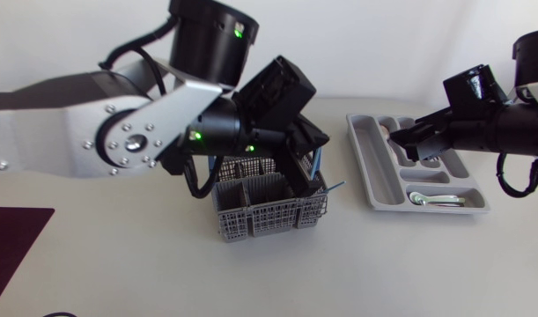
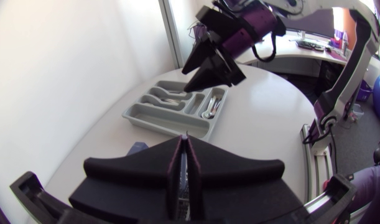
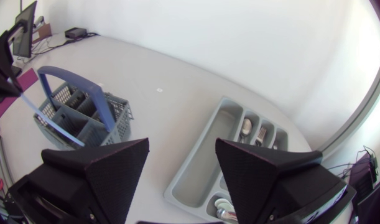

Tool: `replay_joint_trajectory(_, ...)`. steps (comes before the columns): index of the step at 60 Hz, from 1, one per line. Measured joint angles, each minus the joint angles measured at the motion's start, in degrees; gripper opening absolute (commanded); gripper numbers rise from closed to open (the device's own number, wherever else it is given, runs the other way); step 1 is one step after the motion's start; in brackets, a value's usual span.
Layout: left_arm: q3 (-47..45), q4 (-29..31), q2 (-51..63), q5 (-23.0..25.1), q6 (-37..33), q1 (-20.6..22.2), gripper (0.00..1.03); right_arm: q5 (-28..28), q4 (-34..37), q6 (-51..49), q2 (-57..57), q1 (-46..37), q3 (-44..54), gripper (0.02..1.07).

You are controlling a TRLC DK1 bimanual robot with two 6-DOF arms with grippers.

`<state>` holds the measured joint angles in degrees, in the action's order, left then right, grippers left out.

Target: Sort the cutlery from the basket into the organizer compartments.

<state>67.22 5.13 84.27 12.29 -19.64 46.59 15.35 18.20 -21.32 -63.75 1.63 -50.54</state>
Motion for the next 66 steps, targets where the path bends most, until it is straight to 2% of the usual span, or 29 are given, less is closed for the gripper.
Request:
replay_joint_trajectory(5,2.1,2.1,-2.1,1.2,1.0,-0.5,0.03,2.3,0.3,-0.4,4.0,1.5,1.1,0.81)
replay_joint_trajectory(15,6.2,4.9,-4.6,4.7,4.0,-2.2,0.03,11.0,2.8,-1.7,10.7,3.9,2.6,0.81)
replay_joint_trajectory(28,8.5,8.7,-4.8,11.8,8.8,-5.5,0.03,17.5,4.7,-3.2,15.4,9.7,5.9,0.80)
replay_joint_trajectory(37,9.0,9.6,-4.5,15.4,11.1,-6.9,0.03,17.7,4.5,-3.2,15.9,13.5,7.2,0.79)
replay_joint_trajectory(46,9.0,9.6,-3.5,18.6,13.3,-7.3,0.03,17.6,2.4,-3.2,13.5,16.2,7.3,0.70)
replay_joint_trajectory(51,9.1,9.6,-2.4,20.5,14.4,-7.6,0.03,17.6,1.3,-3.1,11.8,17.3,7.3,0.69)
replay_joint_trajectory(66,9.7,9.7,0.3,24.9,17.0,-9.3,0.03,17.4,-1.1,-2.3,7.4,19.7,7.3,0.57)
